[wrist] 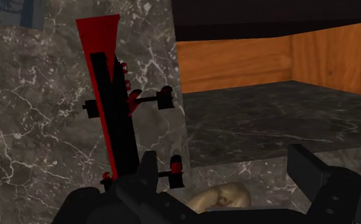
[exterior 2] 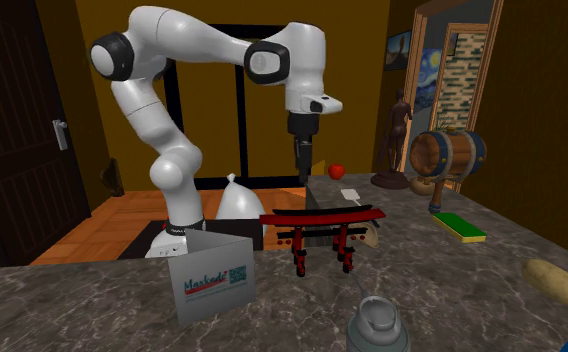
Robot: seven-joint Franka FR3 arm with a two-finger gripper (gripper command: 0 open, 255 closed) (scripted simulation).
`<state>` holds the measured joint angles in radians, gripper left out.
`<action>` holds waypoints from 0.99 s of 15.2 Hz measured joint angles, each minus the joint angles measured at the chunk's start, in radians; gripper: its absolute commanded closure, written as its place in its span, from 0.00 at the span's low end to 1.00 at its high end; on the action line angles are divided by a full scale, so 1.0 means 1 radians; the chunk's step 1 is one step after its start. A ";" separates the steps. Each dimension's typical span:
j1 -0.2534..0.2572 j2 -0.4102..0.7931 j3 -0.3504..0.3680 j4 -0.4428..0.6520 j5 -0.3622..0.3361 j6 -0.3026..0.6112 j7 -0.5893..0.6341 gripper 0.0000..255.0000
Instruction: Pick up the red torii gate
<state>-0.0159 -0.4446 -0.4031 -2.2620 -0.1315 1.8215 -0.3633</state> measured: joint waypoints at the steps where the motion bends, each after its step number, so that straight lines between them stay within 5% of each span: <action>1: 0.002 0.032 -0.021 0.014 0.006 0.014 -0.029 0.00; 7: 0.009 0.261 -0.150 0.141 0.086 0.082 -0.236 0.00; 15: 0.008 0.344 -0.176 0.114 0.128 0.178 -0.293 0.00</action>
<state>-0.0079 -0.1003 -0.5787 -2.1476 -0.0035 1.9994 -0.6564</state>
